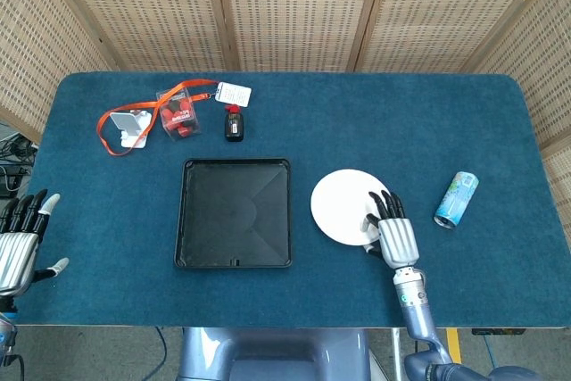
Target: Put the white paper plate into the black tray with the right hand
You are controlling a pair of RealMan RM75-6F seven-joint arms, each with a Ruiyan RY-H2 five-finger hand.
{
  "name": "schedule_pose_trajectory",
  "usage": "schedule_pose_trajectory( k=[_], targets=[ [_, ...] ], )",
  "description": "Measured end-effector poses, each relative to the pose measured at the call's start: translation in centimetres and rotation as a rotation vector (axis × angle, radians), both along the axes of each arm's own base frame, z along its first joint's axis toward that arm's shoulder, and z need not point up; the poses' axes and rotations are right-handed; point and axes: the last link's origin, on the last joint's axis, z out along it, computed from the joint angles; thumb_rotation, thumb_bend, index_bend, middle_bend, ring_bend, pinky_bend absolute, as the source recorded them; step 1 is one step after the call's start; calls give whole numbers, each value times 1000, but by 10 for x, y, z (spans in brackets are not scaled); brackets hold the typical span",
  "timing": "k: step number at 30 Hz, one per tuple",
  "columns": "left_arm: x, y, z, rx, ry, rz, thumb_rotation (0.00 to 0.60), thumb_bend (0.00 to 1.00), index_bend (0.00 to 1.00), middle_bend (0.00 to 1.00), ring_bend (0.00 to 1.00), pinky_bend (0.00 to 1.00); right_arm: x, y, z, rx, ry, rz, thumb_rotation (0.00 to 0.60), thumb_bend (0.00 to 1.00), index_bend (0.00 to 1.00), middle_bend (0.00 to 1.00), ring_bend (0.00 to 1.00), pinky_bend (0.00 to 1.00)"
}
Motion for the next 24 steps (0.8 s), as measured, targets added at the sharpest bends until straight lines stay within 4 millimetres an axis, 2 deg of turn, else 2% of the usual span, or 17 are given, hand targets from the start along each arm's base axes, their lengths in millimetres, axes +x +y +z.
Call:
schedule_pose_trajectory(
  k=[9,24],
  targets=[
    [0,0,0,-2,-2,-2,600,0,0,0,0,0,0,0,0,-8,-10,-4,600,598,640,224,0,114],
    [0,0,0,0,-4,-3,600,0,0,0,0,0,8,-4,8,-69,-25,45,600,598,671,252,29,130]
  ],
)
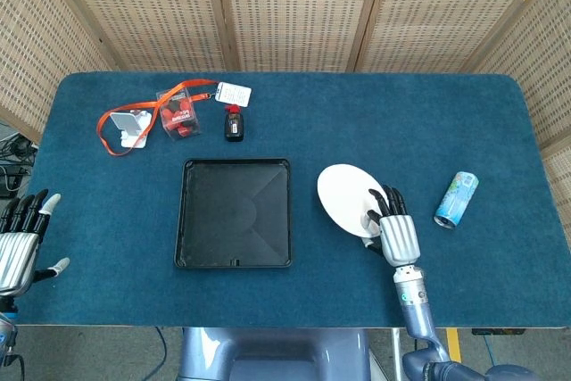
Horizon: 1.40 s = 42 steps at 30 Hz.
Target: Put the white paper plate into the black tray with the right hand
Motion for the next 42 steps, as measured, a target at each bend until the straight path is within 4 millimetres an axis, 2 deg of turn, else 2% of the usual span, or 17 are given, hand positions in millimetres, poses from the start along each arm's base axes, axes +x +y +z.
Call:
schedule_pose_trajectory(
  k=[12,23,33,42],
  targets=[
    [0,0,1,4,-4,1,600,0,0,0,0,0,34,-14,16,-77,-44,118,600,595,675,261,39,141],
    [-2,1,4,12,-14,8,600,0,0,0,0,0,75,-20,18,-91,-90,205,600,595,679,266,44,148],
    [-3,1,8,19,-29,13,600,0,0,0,0,0,127,-25,2,-56,-139,277,600,595,679,266,45,148],
    [-7,3,10,18,-42,34,600,0,0,0,0,0,156,-25,-18,-6,-178,296,600,594,679,266,44,148]
  ],
)
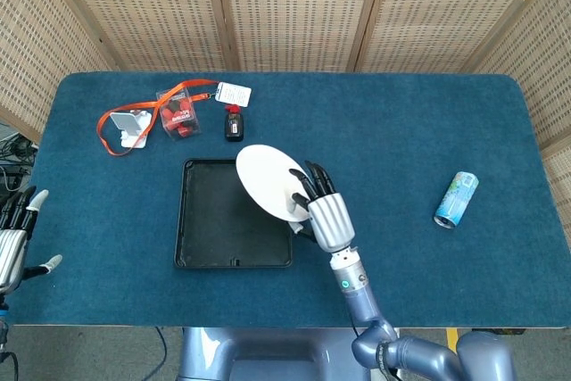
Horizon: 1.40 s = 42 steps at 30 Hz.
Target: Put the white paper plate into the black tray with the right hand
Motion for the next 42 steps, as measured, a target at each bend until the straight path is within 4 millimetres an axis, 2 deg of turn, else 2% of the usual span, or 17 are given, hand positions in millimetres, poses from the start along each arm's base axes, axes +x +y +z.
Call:
schedule_pose_trajectory(
  k=[9,25,28,29,33,36,39,42],
  targets=[
    [-5,2,4,9,-9,21,600,0,0,0,0,0,29,4,-25,51,-18,27,600,591,679,266,45,148],
    [-10,3,8,11,-11,49,600,0,0,0,0,0,52,6,-50,103,-40,39,600,579,677,265,45,148],
    [-12,3,8,7,-10,61,600,0,0,0,0,0,52,4,-53,115,-29,37,600,516,665,254,45,145],
    [-13,3,8,7,-10,63,600,0,0,0,0,0,52,4,-54,118,-27,34,600,466,647,240,43,138],
    [-15,4,8,2,-8,74,600,0,0,0,0,0,48,3,-58,138,-2,10,600,274,494,133,3,88],
    [-15,4,7,-6,-4,78,600,0,0,0,0,0,44,3,-59,138,8,-11,600,177,358,61,0,66],
    [-14,4,7,-6,-3,75,600,0,0,0,0,0,42,3,-59,138,4,-28,600,128,292,34,0,62],
    [-13,4,7,-6,-1,72,600,0,0,0,0,0,41,3,-56,135,-3,-34,600,106,273,22,0,61]
  ],
)
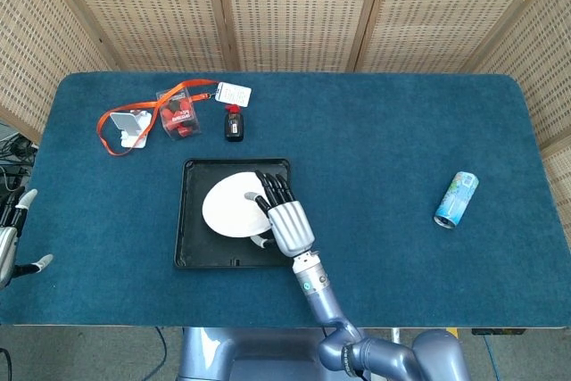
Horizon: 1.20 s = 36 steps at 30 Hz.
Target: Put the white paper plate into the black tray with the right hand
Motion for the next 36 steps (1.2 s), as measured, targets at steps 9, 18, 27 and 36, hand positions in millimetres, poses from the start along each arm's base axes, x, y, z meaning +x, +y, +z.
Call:
schedule_pose_trajectory(
  k=[9,18,27,36],
  targets=[
    [3,-1,-3,-13,10,-11,600,0,0,0,0,0,-9,6,16,-32,-14,-18,600,64,247,9,0,52],
    [7,-3,-5,-26,18,-23,600,0,0,0,0,0,-41,30,50,-68,-13,-82,600,62,242,1,0,51],
    [10,-4,-6,-27,13,-34,600,0,0,0,0,0,-80,38,81,-108,94,-96,600,62,206,0,0,5],
    [14,-5,-10,-33,26,-49,600,0,0,0,0,0,-155,51,149,-115,324,-157,600,62,90,0,0,0]
  ],
)
